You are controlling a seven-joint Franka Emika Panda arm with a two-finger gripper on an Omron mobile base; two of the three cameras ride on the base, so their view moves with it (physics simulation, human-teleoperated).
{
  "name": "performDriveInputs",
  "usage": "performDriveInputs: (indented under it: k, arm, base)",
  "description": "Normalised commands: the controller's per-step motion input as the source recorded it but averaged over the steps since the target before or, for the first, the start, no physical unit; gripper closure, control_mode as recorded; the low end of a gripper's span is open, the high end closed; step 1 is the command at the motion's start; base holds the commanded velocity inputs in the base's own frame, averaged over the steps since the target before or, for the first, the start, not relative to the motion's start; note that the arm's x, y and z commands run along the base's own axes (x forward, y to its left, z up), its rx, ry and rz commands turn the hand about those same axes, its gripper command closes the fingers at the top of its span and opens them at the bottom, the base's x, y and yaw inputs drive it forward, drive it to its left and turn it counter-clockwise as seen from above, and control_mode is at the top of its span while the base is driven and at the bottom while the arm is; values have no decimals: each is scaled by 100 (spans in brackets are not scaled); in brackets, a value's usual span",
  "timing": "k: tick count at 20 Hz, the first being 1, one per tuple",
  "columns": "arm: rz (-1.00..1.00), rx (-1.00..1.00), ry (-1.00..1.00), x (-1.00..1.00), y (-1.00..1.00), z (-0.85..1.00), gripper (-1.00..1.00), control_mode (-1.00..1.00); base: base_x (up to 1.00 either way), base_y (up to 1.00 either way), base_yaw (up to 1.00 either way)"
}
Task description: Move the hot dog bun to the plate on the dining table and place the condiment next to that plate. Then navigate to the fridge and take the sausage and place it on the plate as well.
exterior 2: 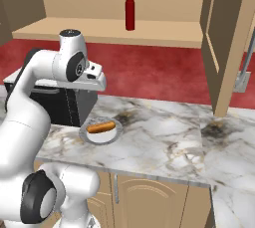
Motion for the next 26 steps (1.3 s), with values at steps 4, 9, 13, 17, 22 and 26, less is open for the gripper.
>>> performDriveInputs:
  k: [4,9,13,17,22,26]
  arm:
    - [0,-1,-3,-19,0,-9,-100,-100]
    - [-11,0,-8,-14,-16,-41,-100,-100]
    - [-28,0,0,0,-17,-68,-100,-100]
    - [-24,10,1,0,-18,-71,-100,-100]
    - [-20,22,9,12,-12,-70,-100,-100]
    - [-17,22,2,31,-4,-46,-100,-100]
  base:
    - [0,0,0]
    - [0,0,0]
    - [0,0,0]
    - [0,0,0]
    - [0,0,0]
    - [0,0,0]
